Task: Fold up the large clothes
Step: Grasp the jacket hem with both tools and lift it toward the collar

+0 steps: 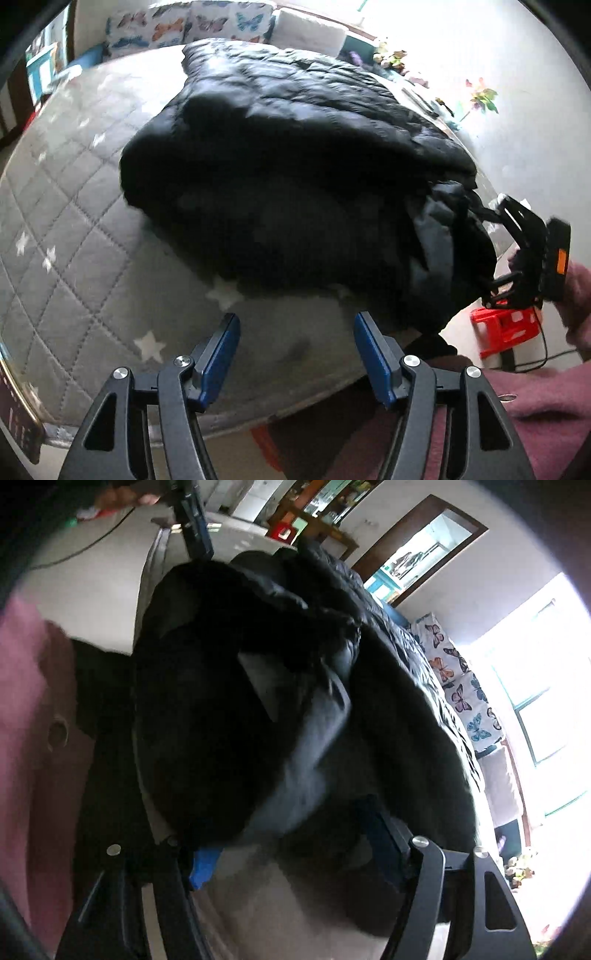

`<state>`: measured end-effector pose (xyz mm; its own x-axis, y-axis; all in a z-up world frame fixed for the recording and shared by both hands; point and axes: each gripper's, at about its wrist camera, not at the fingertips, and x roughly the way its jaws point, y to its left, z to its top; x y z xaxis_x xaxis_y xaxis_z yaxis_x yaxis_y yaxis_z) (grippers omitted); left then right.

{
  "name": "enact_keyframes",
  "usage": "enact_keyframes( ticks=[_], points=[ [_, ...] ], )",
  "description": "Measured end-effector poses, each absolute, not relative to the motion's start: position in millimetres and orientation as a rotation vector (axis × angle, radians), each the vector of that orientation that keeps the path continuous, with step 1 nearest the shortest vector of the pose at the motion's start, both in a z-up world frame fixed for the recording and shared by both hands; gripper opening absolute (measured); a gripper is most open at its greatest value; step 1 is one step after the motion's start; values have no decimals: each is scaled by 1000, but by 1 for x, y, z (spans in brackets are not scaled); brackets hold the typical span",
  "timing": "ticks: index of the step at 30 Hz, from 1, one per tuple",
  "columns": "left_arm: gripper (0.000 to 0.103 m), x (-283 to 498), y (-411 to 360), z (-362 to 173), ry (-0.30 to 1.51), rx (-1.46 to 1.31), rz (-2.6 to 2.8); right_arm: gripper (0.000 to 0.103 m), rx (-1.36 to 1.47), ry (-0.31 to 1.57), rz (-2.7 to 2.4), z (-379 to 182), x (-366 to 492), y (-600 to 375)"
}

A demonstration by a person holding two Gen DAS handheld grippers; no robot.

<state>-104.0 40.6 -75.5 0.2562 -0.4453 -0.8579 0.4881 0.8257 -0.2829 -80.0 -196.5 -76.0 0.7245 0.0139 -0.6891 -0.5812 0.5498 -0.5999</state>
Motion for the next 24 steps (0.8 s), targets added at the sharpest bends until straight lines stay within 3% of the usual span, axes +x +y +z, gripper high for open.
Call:
enact_keyframes(
  ticks=[8, 15, 24],
  points=[
    [69, -112, 31, -62, 1015, 202, -590, 31, -600, 785, 419, -31, -48, -209],
    [74, -122, 30, -60, 908, 386, -564, 27, -279, 780, 411, 23, -15, -230],
    [83, -138, 1, -67, 655, 713, -474, 26, -166, 742, 381, 40, -6, -240]
  ],
)
